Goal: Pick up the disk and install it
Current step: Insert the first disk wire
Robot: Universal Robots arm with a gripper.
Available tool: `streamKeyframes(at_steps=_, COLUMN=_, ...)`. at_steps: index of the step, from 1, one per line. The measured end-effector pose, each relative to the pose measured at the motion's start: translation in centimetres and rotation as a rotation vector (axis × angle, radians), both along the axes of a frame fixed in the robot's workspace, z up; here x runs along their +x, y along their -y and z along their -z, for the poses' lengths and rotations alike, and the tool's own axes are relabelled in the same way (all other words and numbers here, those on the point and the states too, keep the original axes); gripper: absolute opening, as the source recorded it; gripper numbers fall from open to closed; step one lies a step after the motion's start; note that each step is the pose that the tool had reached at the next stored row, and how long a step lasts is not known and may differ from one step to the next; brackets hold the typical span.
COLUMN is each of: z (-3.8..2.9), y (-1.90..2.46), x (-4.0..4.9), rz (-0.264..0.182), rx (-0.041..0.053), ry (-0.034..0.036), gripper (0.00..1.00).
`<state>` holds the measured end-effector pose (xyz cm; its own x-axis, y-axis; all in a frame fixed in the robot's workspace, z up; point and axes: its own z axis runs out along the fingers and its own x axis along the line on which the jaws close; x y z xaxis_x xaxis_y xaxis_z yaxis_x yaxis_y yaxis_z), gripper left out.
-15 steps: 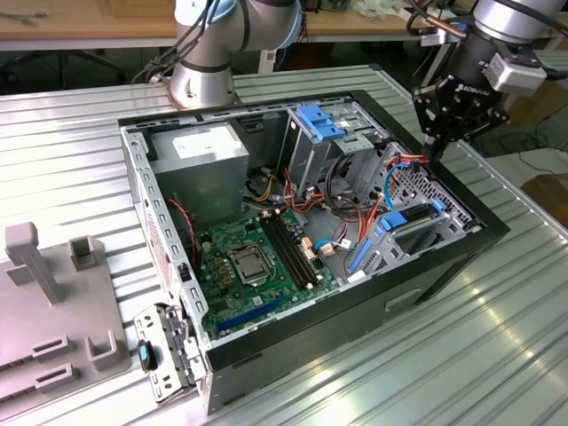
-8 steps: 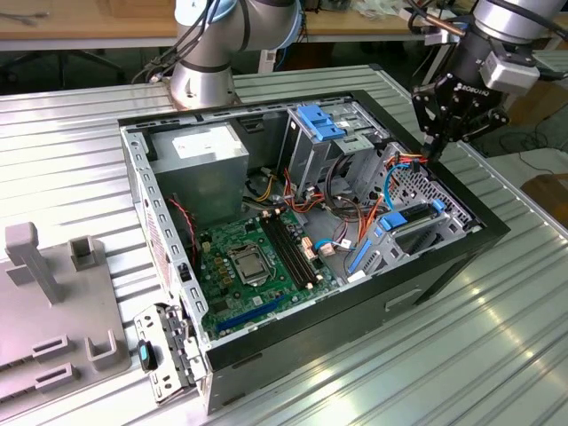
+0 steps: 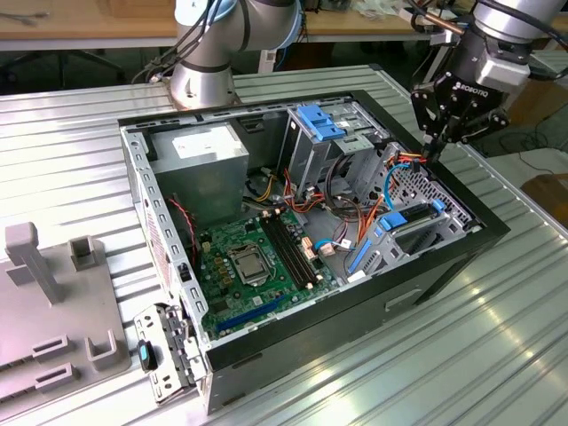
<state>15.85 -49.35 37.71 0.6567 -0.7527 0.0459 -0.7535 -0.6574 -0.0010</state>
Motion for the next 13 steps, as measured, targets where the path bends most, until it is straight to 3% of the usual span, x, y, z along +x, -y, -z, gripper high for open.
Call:
streamKeyframes(at_steps=3, z=0.00, y=0.00, x=0.00, rz=0.079, rx=0.0000, ry=-0.0007, gripper=0.17)
streamKeyframes(at_steps=13, z=0.00, y=0.00, x=0.00, rz=0.243, rx=0.0003, ry=-0.0012, gripper=0.17)
